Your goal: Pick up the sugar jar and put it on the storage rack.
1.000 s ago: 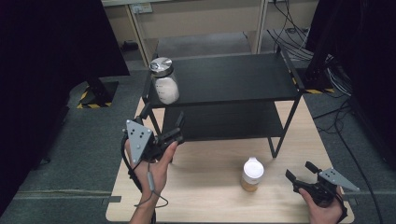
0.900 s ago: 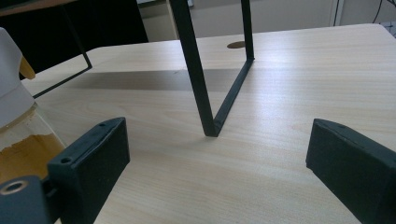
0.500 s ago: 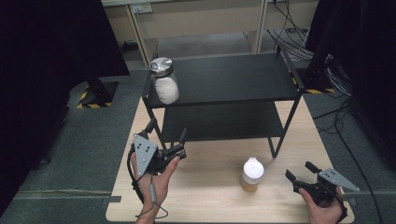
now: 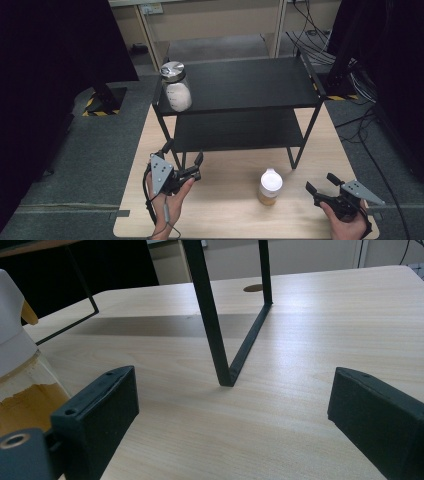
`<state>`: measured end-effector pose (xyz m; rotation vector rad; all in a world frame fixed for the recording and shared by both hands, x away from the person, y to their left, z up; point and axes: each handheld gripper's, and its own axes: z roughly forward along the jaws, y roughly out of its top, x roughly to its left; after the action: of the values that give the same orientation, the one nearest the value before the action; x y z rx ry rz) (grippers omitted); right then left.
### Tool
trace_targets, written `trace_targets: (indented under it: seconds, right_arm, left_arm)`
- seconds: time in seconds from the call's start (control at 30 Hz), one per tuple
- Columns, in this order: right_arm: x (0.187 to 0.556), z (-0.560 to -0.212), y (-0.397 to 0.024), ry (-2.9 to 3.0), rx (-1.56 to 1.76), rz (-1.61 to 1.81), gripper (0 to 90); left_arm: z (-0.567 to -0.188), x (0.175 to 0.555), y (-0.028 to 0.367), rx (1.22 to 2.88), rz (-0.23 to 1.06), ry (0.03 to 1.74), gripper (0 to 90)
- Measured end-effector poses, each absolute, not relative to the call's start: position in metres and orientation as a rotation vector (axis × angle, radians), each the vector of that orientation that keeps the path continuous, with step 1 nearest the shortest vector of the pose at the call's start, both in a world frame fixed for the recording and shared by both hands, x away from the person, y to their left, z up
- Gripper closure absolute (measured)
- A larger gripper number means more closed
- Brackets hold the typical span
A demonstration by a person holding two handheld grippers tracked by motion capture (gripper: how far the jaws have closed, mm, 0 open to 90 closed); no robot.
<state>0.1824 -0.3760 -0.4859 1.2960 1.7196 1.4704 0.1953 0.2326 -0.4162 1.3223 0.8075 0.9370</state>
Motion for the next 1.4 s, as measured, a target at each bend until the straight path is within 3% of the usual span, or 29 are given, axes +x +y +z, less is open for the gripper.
trace_targets:
  seconds: [1.4]
  right_arm:
    - [0.182, -0.486, -0.376, 1.720, 1.292, 1.469, 6.2]
  left_arm:
    - [-0.509, 0.202, 0.242, 1.461, 0.743, 0.939, 5.2]
